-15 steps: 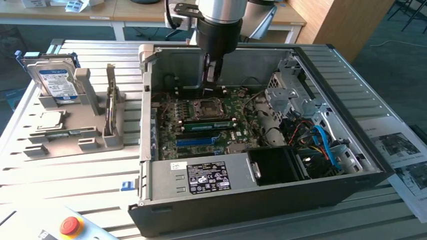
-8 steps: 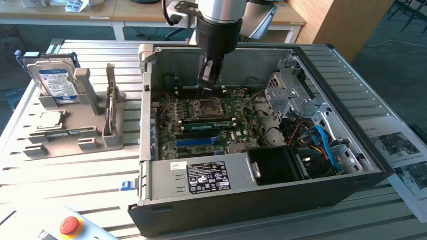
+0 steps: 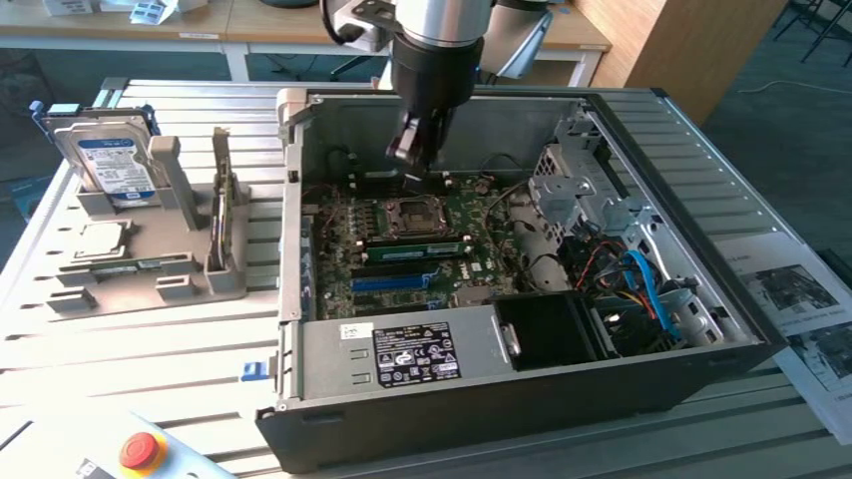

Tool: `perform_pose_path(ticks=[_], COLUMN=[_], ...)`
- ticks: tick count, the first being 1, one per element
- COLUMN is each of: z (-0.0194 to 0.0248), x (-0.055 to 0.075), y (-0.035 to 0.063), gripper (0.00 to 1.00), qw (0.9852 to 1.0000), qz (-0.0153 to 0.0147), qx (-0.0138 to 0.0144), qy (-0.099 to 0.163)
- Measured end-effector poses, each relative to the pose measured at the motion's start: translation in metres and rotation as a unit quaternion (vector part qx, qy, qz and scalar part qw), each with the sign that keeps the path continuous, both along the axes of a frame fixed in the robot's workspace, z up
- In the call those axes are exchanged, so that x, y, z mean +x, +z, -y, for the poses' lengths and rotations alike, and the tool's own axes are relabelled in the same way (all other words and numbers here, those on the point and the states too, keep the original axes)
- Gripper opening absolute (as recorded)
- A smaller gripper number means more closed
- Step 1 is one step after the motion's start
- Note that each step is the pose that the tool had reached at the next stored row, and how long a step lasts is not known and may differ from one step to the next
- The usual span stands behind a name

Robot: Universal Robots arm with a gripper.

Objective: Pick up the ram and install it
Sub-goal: 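Press down the ram until it locks into place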

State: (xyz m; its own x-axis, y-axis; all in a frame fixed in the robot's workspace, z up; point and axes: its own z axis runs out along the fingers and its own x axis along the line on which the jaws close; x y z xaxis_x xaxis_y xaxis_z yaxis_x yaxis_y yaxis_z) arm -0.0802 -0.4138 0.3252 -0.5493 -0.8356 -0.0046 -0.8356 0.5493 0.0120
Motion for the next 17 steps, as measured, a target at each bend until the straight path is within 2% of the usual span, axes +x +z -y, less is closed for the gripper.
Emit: perform_pose_path(ticks=[5,9,13,17], z=[0.0,0.0,0.0,0.0], x=[0.0,0.0,0.0,0.0], y=[0.0,0.0,0.0,0.0], gripper=[0.11,0.11,0.11,0.11], qw=[0.999,0.9966,0.993,0.988], qz=[0.0,0.0,0.0,0.0], qx=[0.0,0.0,0.0,0.0], qy=[-0.046,-0.082,-0.118,-0.154])
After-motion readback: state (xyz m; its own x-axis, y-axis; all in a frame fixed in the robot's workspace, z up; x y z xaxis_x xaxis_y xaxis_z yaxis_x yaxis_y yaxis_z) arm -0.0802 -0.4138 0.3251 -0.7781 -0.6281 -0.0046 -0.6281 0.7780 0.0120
